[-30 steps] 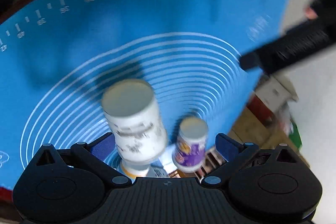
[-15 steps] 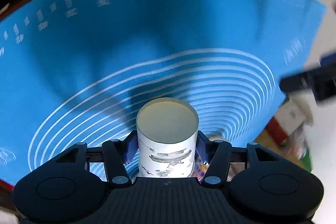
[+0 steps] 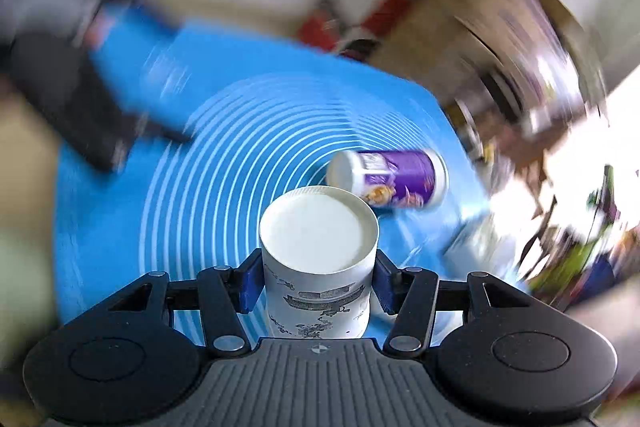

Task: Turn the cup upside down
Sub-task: 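Lower the inverted white cup onto the mat and open the right gripper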

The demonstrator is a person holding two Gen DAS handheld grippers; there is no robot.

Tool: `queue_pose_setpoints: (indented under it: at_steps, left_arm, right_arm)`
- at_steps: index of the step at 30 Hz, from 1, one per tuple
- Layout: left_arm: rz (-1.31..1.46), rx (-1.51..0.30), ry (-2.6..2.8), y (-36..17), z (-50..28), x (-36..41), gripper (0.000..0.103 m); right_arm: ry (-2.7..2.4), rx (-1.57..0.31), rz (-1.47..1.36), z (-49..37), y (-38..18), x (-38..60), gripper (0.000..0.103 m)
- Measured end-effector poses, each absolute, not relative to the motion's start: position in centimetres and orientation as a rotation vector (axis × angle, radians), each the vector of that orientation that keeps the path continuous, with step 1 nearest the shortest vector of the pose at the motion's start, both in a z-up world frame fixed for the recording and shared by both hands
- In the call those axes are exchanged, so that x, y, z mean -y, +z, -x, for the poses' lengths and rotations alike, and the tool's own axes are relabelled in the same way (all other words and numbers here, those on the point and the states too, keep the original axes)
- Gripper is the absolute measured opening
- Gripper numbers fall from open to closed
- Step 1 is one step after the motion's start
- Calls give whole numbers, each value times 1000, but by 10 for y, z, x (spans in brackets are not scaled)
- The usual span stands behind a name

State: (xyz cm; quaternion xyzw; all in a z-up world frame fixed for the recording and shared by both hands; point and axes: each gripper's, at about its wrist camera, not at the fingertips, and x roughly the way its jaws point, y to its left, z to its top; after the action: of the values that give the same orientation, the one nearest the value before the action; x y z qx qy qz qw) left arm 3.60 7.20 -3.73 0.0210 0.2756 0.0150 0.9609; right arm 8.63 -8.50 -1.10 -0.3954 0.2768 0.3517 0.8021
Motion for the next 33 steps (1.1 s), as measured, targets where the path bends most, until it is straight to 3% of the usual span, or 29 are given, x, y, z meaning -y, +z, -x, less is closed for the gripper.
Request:
queue_pose_setpoints:
  at_steps: [10,24,33]
  left_arm:
    - [-66,-541,2,-34,-42,-51,103]
    - [-68,-571,-2,-43,-44,-36,103]
    - [-59,-581,-4,-42,-44,-34,103]
  right_arm:
    - [463,-669,130,-96,-23,156,60]
    - [204,-628,-27,-95,-73,166,60]
    - [198,-620,-34,-94,-73,166,65]
